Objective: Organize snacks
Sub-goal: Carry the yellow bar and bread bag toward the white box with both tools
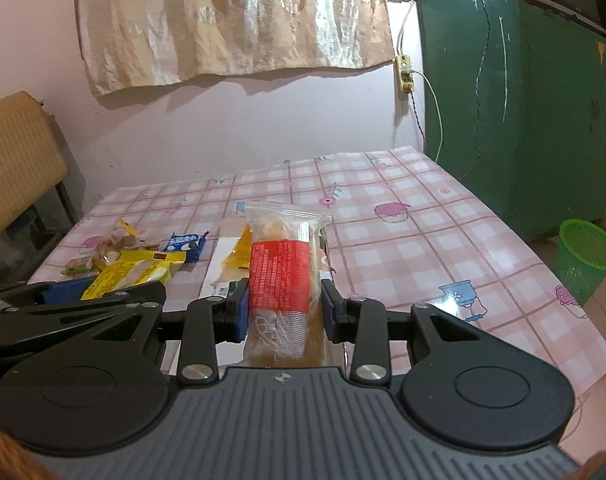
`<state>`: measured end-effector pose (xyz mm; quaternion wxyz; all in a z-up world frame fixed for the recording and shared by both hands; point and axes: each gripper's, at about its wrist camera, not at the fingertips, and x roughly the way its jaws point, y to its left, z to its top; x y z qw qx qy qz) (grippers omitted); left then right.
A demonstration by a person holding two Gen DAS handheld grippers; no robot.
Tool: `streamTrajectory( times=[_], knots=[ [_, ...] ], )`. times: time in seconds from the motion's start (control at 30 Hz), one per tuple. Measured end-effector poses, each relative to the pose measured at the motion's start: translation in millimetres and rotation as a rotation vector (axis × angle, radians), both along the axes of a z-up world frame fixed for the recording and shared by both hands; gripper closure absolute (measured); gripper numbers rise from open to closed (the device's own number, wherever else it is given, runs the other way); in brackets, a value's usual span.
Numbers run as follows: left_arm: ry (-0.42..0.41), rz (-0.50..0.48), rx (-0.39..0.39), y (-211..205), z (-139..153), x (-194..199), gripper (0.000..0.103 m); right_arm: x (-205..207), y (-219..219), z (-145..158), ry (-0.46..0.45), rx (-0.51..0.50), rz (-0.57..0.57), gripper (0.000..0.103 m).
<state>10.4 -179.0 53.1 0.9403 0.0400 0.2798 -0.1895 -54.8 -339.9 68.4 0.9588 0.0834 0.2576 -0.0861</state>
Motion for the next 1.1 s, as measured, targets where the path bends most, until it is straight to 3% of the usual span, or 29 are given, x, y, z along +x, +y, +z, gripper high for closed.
streamTrajectory(
  times=[0.67,1.1],
  knots=[
    [0.012,-0.006,0.013,-30,3,38,0.048,32,-8,-2,0.003,-0.007,-0.016,0.06],
    [0.04,0.006,0.013,-37,-11,66,0.048,56,-14,-10,0.029,-0.004,-0.014,0.06]
  ],
)
